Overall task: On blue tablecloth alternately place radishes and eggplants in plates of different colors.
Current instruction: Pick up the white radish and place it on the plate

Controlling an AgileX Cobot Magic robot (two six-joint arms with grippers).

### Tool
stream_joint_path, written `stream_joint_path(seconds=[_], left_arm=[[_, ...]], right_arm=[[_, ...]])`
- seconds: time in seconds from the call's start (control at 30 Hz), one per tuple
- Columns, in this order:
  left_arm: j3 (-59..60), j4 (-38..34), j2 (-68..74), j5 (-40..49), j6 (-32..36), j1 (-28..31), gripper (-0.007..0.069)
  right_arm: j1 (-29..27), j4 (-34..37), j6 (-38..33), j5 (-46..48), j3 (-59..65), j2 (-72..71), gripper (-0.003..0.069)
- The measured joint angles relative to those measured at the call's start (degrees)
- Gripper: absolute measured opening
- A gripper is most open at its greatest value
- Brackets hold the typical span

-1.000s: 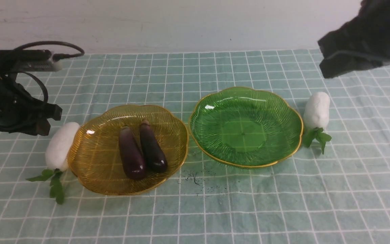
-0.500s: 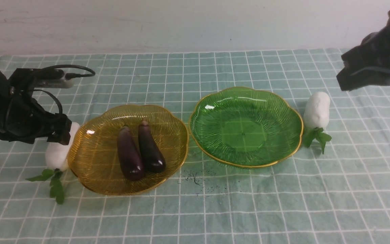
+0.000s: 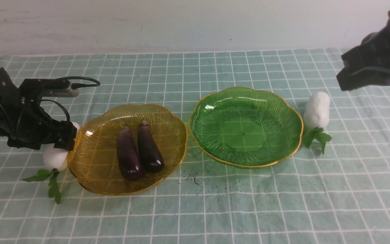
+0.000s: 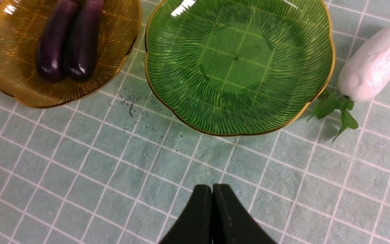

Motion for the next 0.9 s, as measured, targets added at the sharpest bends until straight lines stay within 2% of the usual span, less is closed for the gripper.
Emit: stream_joint_path(seconds=[0.17, 0.4, 0.9], left_arm=[[0.00, 0.00, 0.12, -0.22, -0.12, 0.00, 0.0561], [-0.76, 0.22, 0.12, -0.22, -0.12, 0.00, 0.0463], [-4.04, 3.06, 0.12, 0.60, -0.84, 0.00, 0.0457]], right_arm=[[0.00, 0.00, 0.00, 0.00, 0.00, 0.00, -0.0015], [0.00, -0.11, 0.00, 0.00, 0.00, 0.00, -0.0015], [0.00, -0.16, 0.00, 0.00, 0.00, 0.00, -0.0015]])
